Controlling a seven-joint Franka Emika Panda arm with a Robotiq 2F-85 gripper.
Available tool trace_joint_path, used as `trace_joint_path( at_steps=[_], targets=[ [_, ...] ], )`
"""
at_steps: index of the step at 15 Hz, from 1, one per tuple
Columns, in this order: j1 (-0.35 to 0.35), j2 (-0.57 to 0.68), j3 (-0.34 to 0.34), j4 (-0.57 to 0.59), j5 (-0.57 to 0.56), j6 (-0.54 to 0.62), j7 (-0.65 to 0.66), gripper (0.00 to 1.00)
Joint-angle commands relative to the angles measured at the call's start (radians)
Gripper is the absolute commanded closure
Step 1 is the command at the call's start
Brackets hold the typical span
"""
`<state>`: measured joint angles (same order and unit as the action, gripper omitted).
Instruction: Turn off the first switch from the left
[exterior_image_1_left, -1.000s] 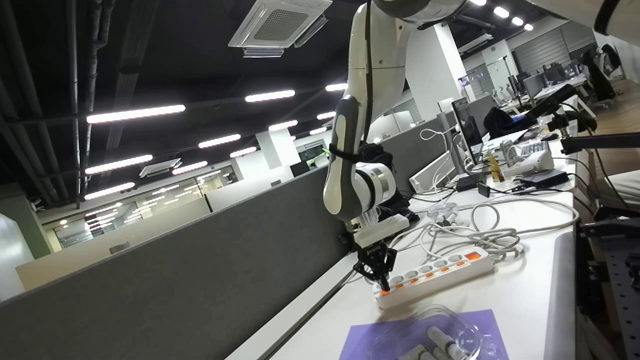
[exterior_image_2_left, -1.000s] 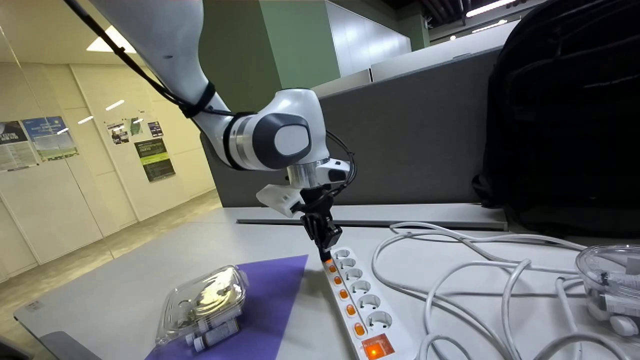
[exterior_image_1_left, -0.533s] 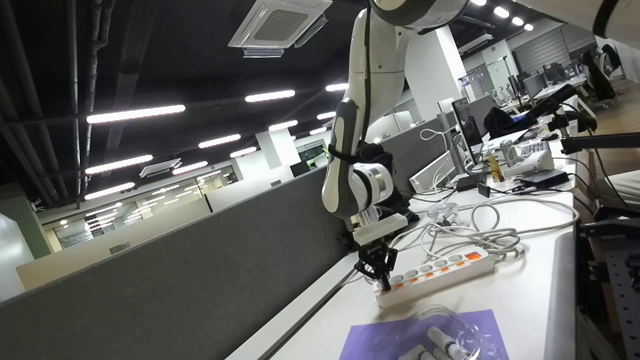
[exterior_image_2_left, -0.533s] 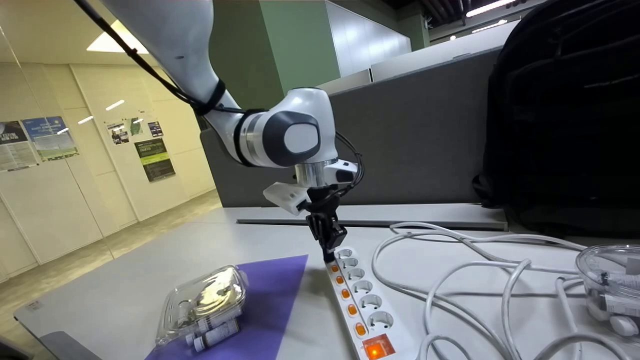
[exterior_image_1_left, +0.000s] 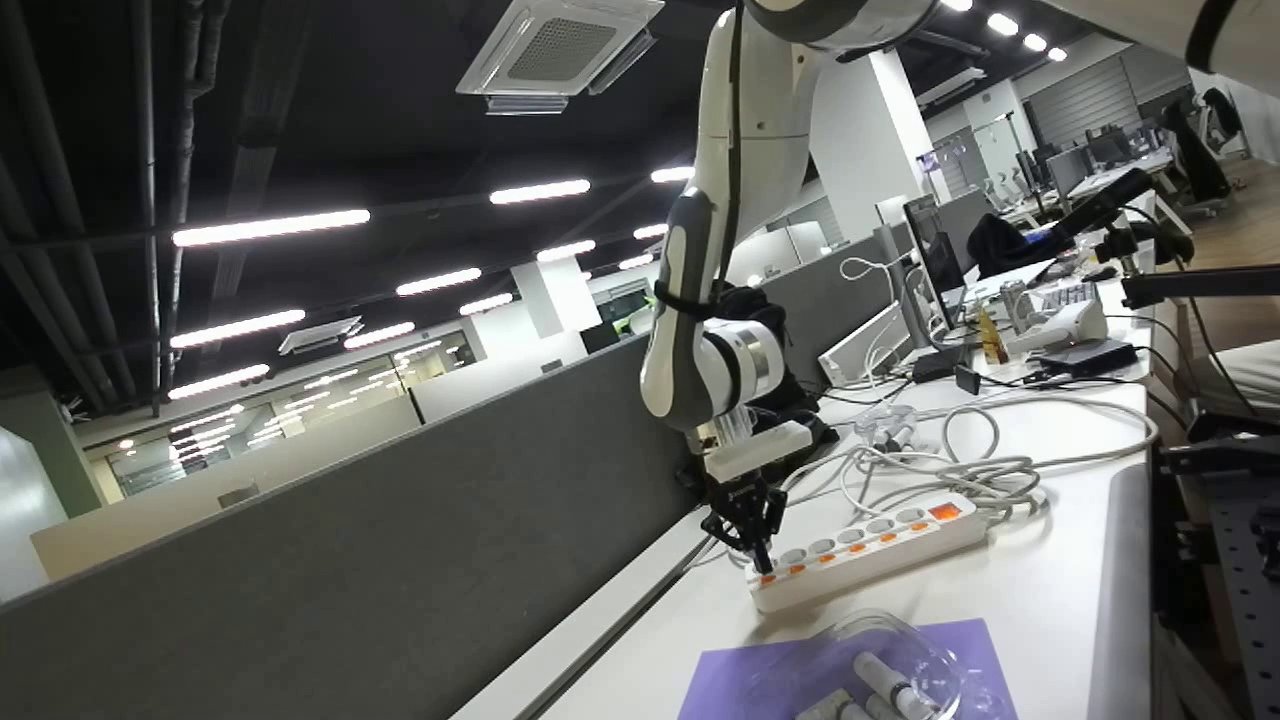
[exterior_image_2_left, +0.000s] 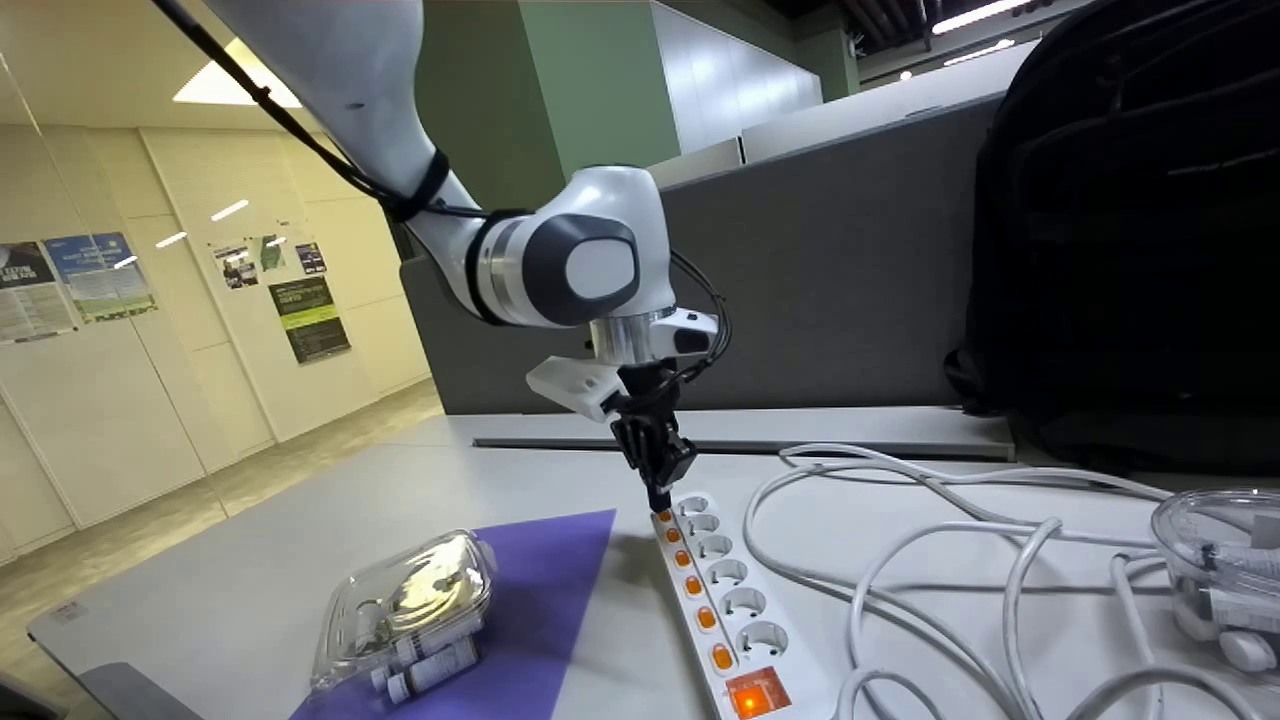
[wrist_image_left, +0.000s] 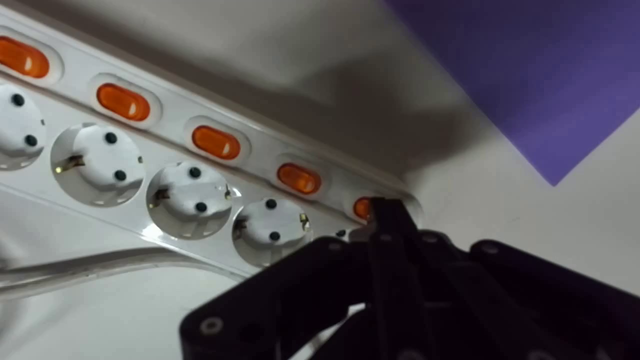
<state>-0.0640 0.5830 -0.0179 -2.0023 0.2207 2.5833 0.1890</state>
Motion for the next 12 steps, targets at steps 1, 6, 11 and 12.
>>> trace_joint_path(
  at_steps=[1,6,11,12],
  targets=[
    [0.021,-0.152,-0.006,-0.136,0.0,0.043,0.007,0.7],
    [0.024,-0.333,-0.007,-0.28,0.024,0.005,0.041,0.37],
    [0.029,-0.495,-0.031,-0.418,0.02,0.001,0.13,0.03],
    [0.033,-0.52,-0.044,-0.442,-0.005,0.006,0.178,0.01]
  ],
)
